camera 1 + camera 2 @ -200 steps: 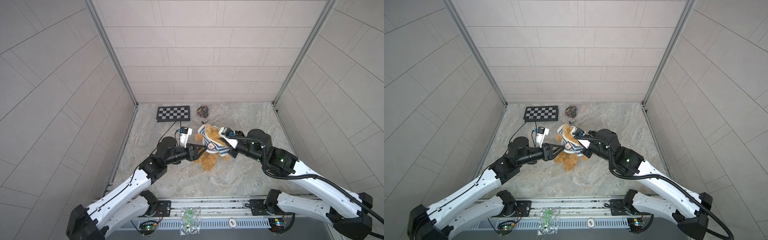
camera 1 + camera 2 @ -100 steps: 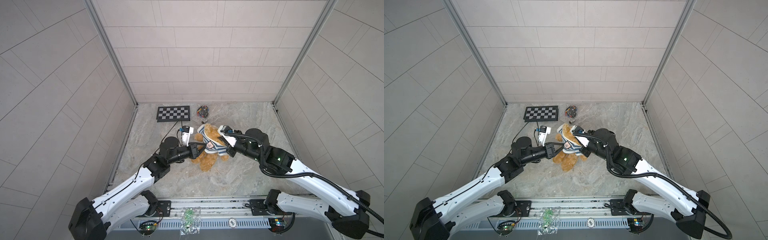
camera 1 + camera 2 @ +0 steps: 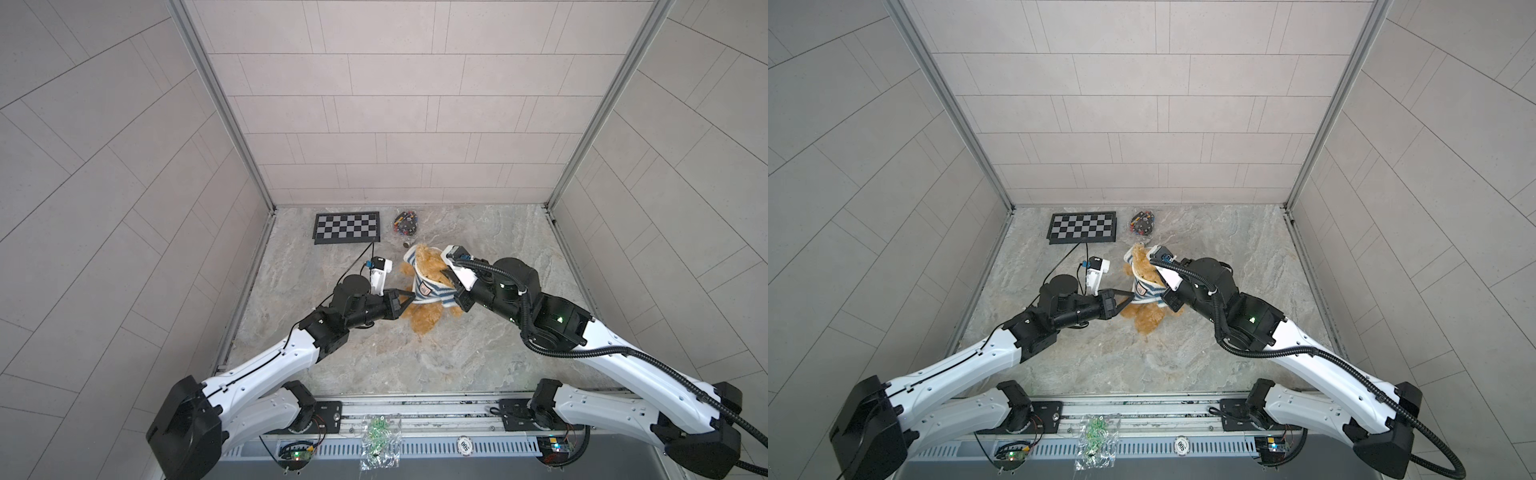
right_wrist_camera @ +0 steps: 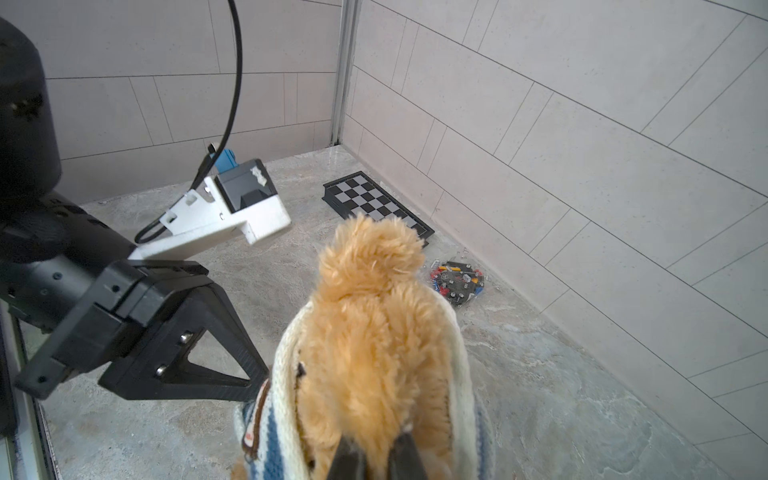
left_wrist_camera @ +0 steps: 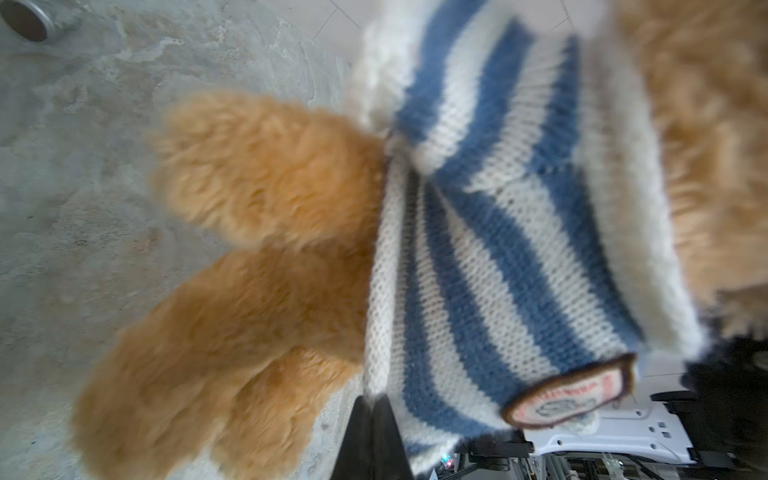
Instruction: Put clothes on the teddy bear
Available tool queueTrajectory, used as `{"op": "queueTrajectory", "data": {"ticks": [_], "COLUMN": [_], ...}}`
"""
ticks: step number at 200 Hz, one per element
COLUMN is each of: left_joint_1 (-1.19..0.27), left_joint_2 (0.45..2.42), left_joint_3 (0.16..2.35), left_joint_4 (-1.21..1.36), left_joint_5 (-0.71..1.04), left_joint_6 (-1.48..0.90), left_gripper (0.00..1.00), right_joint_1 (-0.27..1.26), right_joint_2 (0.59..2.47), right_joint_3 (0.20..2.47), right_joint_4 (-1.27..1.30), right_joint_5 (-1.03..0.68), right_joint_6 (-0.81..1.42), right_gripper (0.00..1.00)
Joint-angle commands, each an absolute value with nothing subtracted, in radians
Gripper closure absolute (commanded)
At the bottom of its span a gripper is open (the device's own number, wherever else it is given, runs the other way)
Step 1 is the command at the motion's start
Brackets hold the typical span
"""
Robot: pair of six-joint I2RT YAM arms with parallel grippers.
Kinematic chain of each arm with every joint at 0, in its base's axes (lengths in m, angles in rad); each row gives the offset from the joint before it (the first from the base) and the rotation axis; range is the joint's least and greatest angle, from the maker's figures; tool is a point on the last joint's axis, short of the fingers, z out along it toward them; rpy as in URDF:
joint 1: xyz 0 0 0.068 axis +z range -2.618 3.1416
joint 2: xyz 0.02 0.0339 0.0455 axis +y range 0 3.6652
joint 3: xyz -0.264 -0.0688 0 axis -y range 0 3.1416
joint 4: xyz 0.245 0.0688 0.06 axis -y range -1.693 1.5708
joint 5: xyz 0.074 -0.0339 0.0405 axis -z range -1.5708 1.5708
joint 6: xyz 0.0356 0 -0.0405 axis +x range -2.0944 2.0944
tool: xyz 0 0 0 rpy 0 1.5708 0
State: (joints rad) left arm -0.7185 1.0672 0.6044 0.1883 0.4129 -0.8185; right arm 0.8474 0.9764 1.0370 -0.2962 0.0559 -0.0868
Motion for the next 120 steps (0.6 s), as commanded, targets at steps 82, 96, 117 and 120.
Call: {"op": "queueTrajectory", "data": {"ticks": [82, 96, 117, 120], "left_joint_1": [-0.646, -0.647, -0.653, -0.655], "left_joint_2": [1.186, 1.170, 1.119, 1.109], "left_joint_3": [0.602, 0.606, 0.614, 0.614], "left_joint_4": [0.210, 0.231, 0.255, 0.253], "left_joint_5": [0.408, 0.417, 0.434, 0.436], "left_joint_6": [-0.765, -0.765, -0.757, -0.753], "left_gripper": [1.00, 1.00, 1.00, 1.00], "right_joint_1": [0.833, 0.831, 0.824, 0.824], "right_joint_2": [0.885, 0.893, 0.910, 0.911], "right_joint_3": [1.086, 1.085, 1.077, 1.076], "right_joint_4": [-0.193, -0.202, -0.216, -0.217], "right_joint_5": [0.047, 0.047, 0.054, 0.055], "right_joint_6": [0.126, 0.131, 0.142, 0.146], "right_gripper": [1.00, 1.00, 1.00, 1.00]}}
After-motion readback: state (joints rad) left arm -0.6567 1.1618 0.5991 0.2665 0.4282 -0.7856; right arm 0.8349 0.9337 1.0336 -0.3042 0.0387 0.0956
